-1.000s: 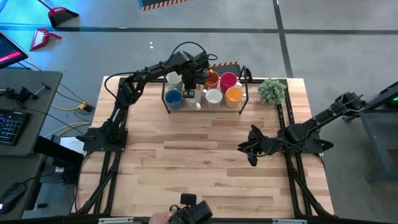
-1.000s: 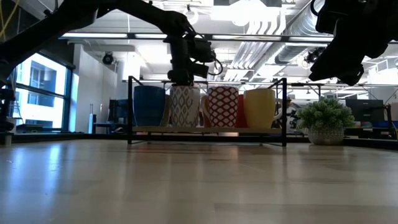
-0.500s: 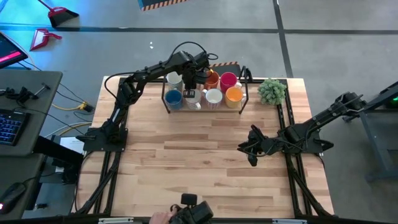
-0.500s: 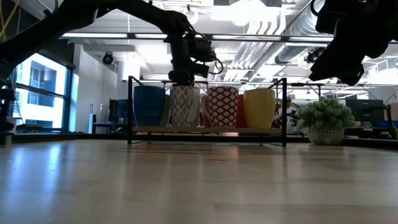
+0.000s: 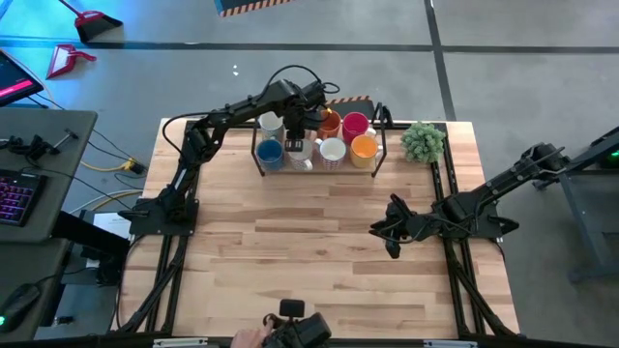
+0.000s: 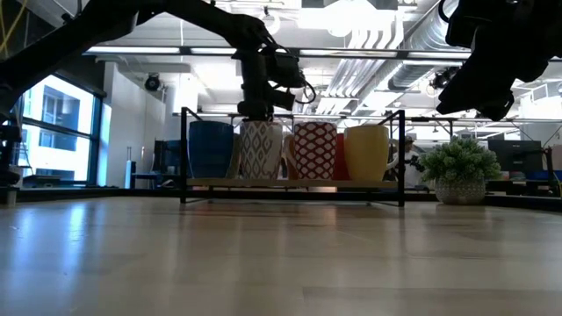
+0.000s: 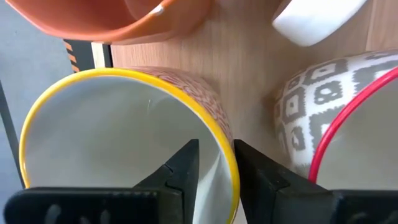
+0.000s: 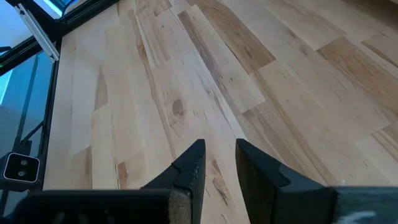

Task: Place coffee mugs
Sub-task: Put the white yellow mug on the shelf, then return to Home Position

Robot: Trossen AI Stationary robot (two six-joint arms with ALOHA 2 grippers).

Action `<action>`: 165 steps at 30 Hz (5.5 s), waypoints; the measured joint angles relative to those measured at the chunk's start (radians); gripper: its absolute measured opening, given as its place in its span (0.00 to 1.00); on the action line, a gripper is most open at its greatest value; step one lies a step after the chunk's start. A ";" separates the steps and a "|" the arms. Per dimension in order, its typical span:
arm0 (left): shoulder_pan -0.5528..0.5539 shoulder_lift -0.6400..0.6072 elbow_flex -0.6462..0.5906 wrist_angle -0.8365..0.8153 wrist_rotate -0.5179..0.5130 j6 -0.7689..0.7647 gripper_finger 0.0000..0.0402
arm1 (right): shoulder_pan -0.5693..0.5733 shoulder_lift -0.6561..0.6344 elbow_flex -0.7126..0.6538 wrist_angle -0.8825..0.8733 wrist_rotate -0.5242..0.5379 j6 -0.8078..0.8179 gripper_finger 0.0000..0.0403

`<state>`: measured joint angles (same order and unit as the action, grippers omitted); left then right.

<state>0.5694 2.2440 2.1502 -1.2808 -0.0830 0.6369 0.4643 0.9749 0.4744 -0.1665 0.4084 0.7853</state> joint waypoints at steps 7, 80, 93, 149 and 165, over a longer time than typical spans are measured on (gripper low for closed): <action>0.000 -0.001 0.000 -0.010 -0.009 -0.005 0.26 | 0.000 0.000 0.000 0.000 0.000 0.000 0.19; -0.287 -0.612 -0.012 -0.067 0.632 -0.185 0.28 | 0.000 -0.023 0.000 0.251 0.216 -0.264 0.19; -0.504 -1.378 -1.109 0.712 0.186 -0.661 0.27 | 0.000 -0.408 0.000 0.056 0.157 -0.440 0.19; -0.762 -1.754 -1.910 1.151 -0.329 -0.678 0.27 | 0.000 -0.587 -0.376 0.305 0.183 -0.689 0.19; -0.762 -1.754 -1.910 1.150 -0.328 -0.678 0.27 | 0.000 -0.587 -0.376 0.305 0.183 -0.689 0.19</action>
<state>-0.1928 0.4904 0.2401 -0.1310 -0.4110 -0.0410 0.4644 0.3878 0.0986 0.1387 0.5911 0.0963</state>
